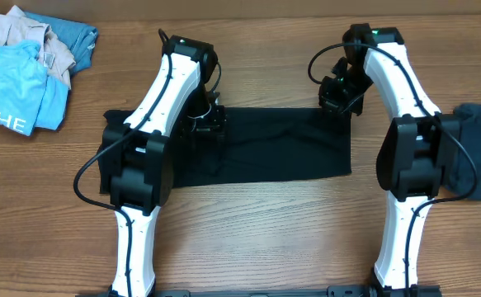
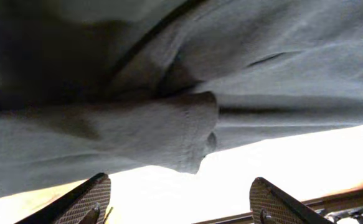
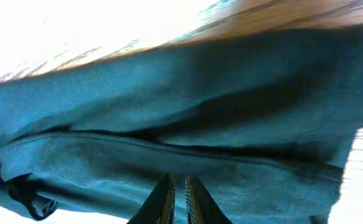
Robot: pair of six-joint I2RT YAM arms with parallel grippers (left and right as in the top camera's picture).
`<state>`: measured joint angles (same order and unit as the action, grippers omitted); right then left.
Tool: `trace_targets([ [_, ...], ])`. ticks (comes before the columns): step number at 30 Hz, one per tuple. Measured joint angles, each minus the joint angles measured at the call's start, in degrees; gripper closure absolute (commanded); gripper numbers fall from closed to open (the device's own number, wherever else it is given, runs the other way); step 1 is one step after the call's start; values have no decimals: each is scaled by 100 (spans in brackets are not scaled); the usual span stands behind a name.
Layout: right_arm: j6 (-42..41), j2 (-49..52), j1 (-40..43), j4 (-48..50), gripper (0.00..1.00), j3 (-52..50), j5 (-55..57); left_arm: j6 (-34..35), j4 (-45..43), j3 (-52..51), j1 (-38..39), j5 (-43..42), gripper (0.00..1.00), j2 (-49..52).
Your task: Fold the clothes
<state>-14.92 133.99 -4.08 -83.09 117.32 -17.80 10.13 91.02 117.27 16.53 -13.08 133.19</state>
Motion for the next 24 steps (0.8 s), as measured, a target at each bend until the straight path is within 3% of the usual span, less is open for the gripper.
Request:
trace_targets([
  [2, -4, 0, -57, 109, 94, 0, -136, -2, -260, 2, -35, -28, 28, 0],
  [3, 2, 0, -81, 199, 96, 0, -275, 4, -413, 11, -83, -33, 50, 0],
  [4, 9, 0, -103, 221, 96, 0, -378, 96, -428, 22, -157, 37, 83, 0],
  [5, 7, 0, -127, 227, 96, 0, -455, 321, -323, 52, -269, 269, 96, 0],
  [11, -9, -7, -160, 356, 96, 0, -584, 935, -120, 278, -1377, 1224, 96, -280],
  [14, -7, -317, -181, 350, 96, 0, -632, 1283, 85, 293, -1425, 1836, 96, -1392],
  [17, -7, -529, -481, 308, 96, 2, -734, 1397, -59, 223, -1423, 1792, 96, -1895],
  [24, -437, -533, -1939, 1126, 96, -68, -1231, 1416, -2059, -2417, -2225, 1108, 95, -1681],
])
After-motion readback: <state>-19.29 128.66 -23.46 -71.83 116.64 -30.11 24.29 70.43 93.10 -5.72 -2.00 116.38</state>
